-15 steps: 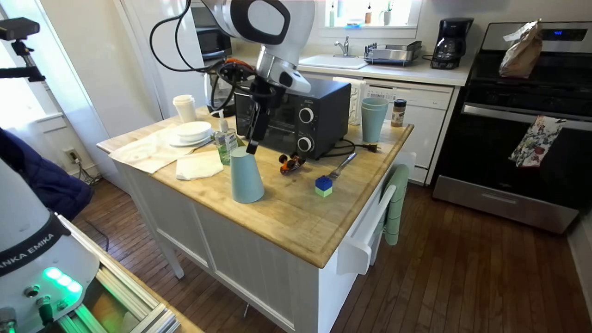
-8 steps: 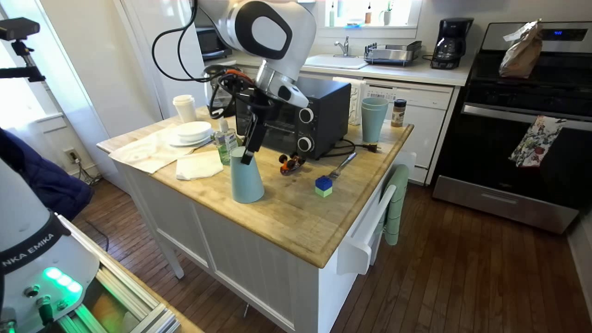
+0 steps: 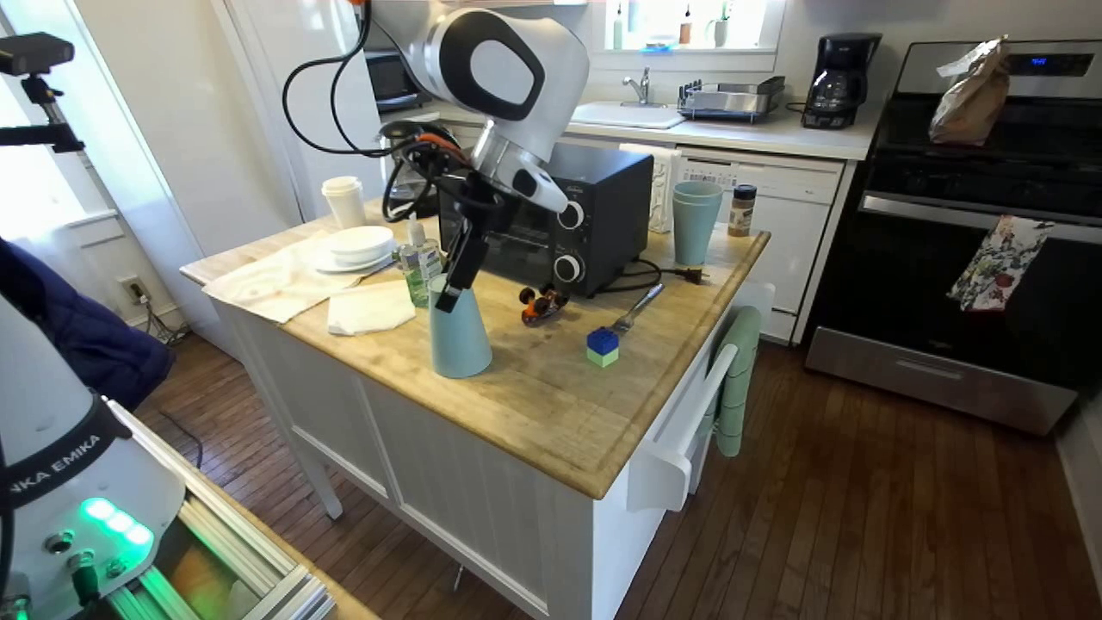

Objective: Pick up the light blue cup and put it the right way up on the oven

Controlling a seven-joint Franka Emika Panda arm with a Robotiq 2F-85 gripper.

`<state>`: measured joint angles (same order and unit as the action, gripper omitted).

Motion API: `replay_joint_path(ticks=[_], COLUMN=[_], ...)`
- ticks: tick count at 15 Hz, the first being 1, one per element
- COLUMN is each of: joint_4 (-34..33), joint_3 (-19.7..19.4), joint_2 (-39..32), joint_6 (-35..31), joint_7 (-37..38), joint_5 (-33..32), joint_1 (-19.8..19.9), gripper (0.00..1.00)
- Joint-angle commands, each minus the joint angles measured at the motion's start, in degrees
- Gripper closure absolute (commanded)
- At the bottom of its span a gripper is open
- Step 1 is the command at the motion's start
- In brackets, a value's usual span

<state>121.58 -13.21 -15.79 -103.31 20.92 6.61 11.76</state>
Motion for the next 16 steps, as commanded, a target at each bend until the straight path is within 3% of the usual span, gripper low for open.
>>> replay_joint_path(ticks=[1, 5, 10, 16], joint_4=[-0.26, -0.48, -2.43, -7.47], joint_3=[-0.19, -0.19, -0.41, -1.37], joint_2=[-0.30, -0.41, -1.53, -5.43], joint_6=[1.00, 1.05, 4.16, 16.34], joint_7=[0.18, 0.12, -0.91, -3.80], joint_5=[0.90, 1.25, 3.73, 13.29], joint_1=[0.08, 0.14, 1.34, 5.47], gripper=[0.25, 0.55, 0.56, 0.56])
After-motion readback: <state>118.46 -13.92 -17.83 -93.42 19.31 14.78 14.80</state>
